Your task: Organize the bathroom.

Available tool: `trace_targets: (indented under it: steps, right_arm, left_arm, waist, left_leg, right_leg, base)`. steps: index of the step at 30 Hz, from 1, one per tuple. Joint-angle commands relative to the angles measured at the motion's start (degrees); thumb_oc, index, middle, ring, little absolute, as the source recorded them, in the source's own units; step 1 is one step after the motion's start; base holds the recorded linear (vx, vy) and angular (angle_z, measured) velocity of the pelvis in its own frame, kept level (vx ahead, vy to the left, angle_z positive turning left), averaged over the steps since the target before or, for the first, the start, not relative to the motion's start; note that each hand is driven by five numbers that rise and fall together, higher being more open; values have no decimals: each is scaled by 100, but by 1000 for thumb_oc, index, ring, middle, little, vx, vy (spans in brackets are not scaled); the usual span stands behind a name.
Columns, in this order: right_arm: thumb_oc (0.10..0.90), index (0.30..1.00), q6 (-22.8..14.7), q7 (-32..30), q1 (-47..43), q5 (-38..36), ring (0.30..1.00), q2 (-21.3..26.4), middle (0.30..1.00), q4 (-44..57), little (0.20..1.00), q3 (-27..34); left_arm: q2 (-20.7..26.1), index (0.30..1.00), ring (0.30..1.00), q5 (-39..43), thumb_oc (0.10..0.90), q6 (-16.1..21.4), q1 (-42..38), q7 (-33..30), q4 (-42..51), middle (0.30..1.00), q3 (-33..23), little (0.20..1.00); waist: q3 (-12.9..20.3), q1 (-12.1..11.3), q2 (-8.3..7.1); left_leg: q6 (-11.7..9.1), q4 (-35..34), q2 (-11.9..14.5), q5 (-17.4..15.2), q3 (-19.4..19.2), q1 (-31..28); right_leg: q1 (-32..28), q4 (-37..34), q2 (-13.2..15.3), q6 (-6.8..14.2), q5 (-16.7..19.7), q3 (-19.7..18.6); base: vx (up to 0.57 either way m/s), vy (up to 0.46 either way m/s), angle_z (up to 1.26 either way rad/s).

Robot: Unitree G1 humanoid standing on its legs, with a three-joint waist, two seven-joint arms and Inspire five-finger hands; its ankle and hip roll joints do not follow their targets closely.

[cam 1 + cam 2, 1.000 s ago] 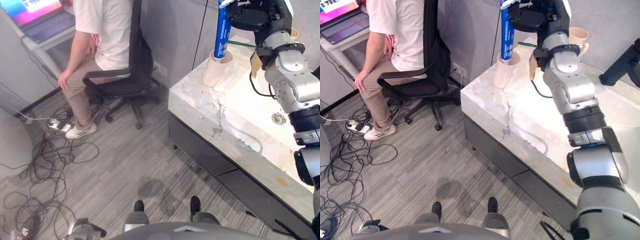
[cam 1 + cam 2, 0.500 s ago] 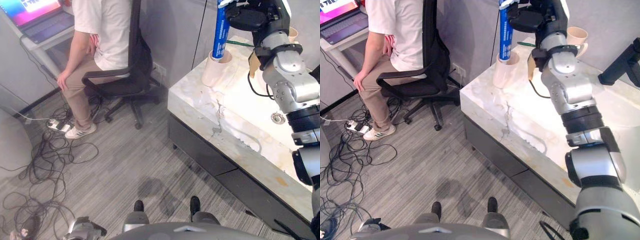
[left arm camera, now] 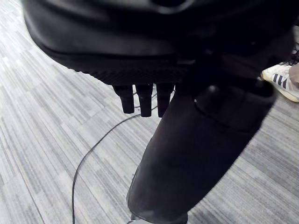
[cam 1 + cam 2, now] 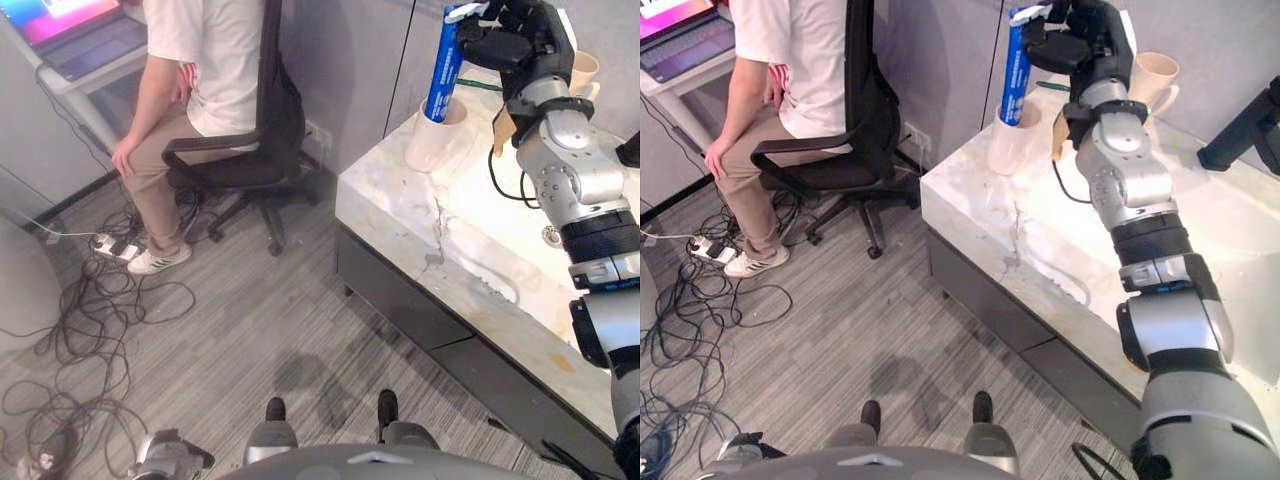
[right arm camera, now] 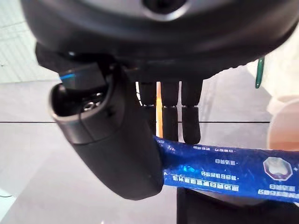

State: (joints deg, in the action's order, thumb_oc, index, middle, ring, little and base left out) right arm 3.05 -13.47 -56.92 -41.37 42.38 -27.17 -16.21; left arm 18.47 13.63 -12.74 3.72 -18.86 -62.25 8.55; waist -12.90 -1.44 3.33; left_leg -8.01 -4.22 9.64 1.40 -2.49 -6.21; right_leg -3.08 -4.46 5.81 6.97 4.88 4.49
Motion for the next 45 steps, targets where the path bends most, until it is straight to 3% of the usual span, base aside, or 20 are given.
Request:
trace_targets:
  steps: [1,2,3,7,8,9,10,11,12,33,45]
  right_arm:
    - [466,399,-785,4,-1036,-99,399,-9,399,176,399,176]
    - [456,385,-793,4,-1052,-108,385,-6,385,161,385,166]
    - [411,316,-754,20,-1050,-62,316,11,316,160,316,181]
    - [420,331,-805,19,-1060,-116,331,19,331,121,331,164]
    - [450,375,-781,15,-1064,-90,375,4,375,134,375,175]
    - [493,439,-749,13,-1075,-66,439,-1,439,146,439,172]
    - [565,547,-721,7,-1080,-57,547,-3,547,169,547,170]
    - [591,587,-722,5,-1077,-54,587,-5,587,171,587,167]
    - [800,900,-730,-4,-1053,-33,900,-23,900,177,900,173]
    - [800,900,-535,95,-1074,108,900,84,900,-163,900,94]
    - [800,900,-902,189,-1511,171,900,968,900,-961,900,-21]
  left_arm:
    - [641,900,900,27,800,-50,-97,-252,-164,900,255,900]
    - [639,900,900,28,800,-45,-104,-253,-168,900,257,900]
    - [644,900,900,5,800,-53,-114,-239,-165,900,250,900]
    - [652,900,900,11,800,-39,-106,-249,-158,900,274,900]
    - [661,900,900,4,800,-32,-117,-232,-164,900,259,900]
    - [667,900,900,9,800,-51,-130,-225,-147,900,262,900]
    - [667,900,900,0,800,-56,-129,-219,-136,900,262,900]
    - [664,900,900,2,800,-61,-130,-221,-131,900,267,900]
    - [655,900,900,6,800,-82,-144,-232,-120,900,280,900]
    - [644,900,900,-88,800,28,-199,-214,-219,900,308,900]
    - [775,900,900,-265,800,169,-171,-66,-336,900,197,900]
  waist:
    - [333,-79,-351]
    - [324,-75,-349]
    - [317,-65,-344]
    - [302,-59,-344]
    - [292,-58,-336]
    - [284,-53,-330]
    - [279,-49,-325]
    - [278,-47,-324]
    - [272,-38,-323]
    - [307,62,-361]
    - [540,286,-461]
  left_leg:
    - [154,501,230,-158,18,184]
    - [155,499,229,-158,17,183]
    - [149,511,232,-161,11,195]
    - [154,529,222,-172,18,205]
    - [153,535,221,-174,15,211]
    - [152,545,219,-176,14,218]
    - [154,546,215,-177,19,219]
    - [156,547,214,-178,18,219]
    - [161,540,207,-178,15,213]
    - [176,538,169,-220,-56,160]
    - [191,547,126,-375,-265,-87]
  right_leg:
    - [452,595,378,184,-327,-756]
    - [455,593,374,183,-324,-763]
    - [462,594,374,187,-328,-778]
    - [473,597,366,185,-327,-806]
    - [481,601,363,183,-325,-813]
    - [488,608,365,183,-326,-818]
    - [494,612,362,181,-323,-825]
    - [494,610,361,181,-322,-829]
    - [491,603,357,179,-321,-840]
    - [487,552,354,187,-279,-968]
    - [372,455,316,233,-249,-1220]
  base:
    - [-33,-2,0]
    - [0,0,0]
    - [0,0,0]
    - [0,0,0]
    - [0,0,0]
    - [0,0,0]
    - [0,0,0]
    - [0,0,0]
    - [0,0,0]
    - [0,1,0]
    - [39,17,-12]
